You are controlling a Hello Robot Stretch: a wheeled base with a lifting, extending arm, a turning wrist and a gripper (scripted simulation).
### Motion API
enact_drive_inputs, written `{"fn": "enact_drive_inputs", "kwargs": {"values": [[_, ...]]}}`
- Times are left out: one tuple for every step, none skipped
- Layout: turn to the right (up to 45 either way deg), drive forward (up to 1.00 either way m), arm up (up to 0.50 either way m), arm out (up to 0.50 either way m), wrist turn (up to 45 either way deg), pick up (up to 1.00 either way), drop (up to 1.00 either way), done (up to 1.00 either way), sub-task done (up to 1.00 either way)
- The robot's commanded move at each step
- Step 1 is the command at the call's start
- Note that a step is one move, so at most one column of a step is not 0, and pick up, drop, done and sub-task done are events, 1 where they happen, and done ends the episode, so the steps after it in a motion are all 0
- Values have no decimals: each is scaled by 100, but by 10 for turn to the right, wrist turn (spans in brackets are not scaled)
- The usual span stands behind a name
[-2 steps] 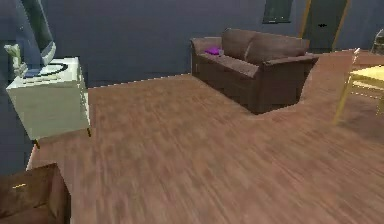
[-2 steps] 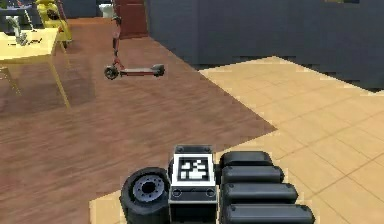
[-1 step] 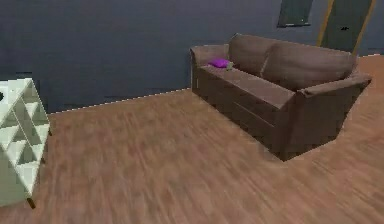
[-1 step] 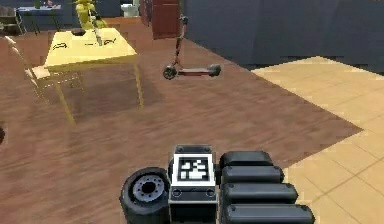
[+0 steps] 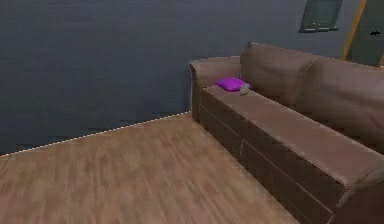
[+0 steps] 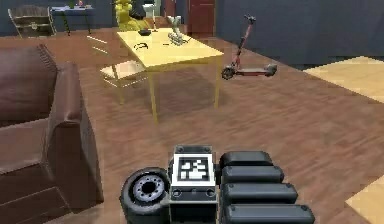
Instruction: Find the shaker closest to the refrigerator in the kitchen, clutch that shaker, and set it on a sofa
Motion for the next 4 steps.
{"fn": "enact_drive_inputs", "kwargs": {"values": [[0,100,0,0,0,0,0,0,0],[-30,0,0,0,0,0,0,0,0],[0,35,0,0,0,0,0,0,0],[390,0,0,0,0,0,0,0,0]]}}
